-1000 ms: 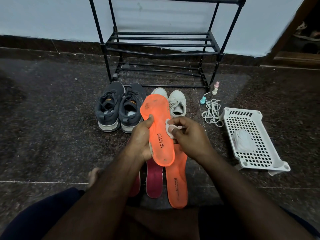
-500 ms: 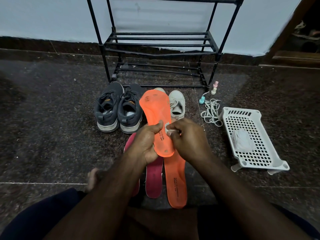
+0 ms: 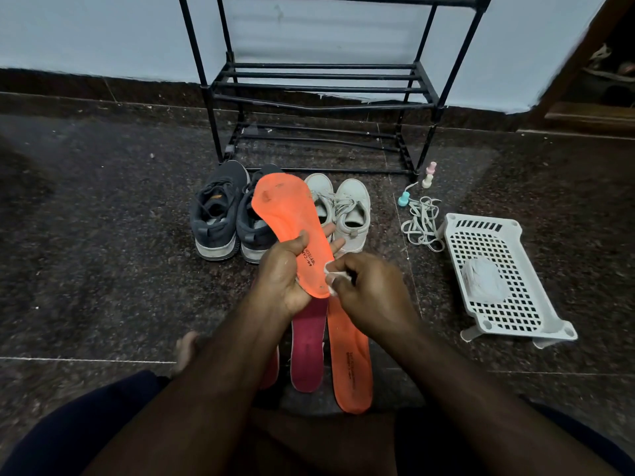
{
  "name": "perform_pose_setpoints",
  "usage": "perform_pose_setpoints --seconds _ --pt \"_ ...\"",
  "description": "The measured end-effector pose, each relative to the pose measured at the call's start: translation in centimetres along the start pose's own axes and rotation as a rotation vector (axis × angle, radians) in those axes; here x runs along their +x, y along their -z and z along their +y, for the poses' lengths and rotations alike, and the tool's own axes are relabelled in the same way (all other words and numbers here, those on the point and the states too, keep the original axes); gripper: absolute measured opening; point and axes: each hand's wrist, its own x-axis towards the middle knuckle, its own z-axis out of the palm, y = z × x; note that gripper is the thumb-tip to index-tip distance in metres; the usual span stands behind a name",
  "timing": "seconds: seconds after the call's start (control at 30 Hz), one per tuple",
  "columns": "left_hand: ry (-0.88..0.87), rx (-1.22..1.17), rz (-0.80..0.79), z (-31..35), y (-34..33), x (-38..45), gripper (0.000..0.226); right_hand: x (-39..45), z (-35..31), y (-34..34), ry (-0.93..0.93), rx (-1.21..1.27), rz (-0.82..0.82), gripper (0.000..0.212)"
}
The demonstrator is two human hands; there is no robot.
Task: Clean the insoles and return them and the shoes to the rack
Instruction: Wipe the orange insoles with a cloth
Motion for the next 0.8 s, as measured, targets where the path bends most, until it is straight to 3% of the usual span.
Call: perform_pose_setpoints --seconds 0.17,0.37,0.53,0.7,0.8 --pt "0.027 -0.017 -0.026 -0.6 -0.4 -0.6 0.041 1.7 -0.2 0.0 -0.004 0.02 0.156 0.012" --pt "0.0 -0.022 -0.022 0.0 0.0 -0.1 0.042 0.4 0.2 -0.3 0.006 -0.028 0.043 0.01" --pt "0.017 -0.009 -0.047 -0.7 -0.5 -0.6 0.039 2.1 0.2 0.0 -0.006 -0.048 0.148 0.01" --pt "0.019 -0.06 -0.001 0.2 -0.1 -0.3 0.042 0.5 0.2 -0.3 0.017 -0.052 0.065 0.009" --pt "0.026 -0.066 -0.016 -0.1 -0.2 -0.4 0.043 1.1 0.4 -0.4 0.012 -0.028 0.097 0.011"
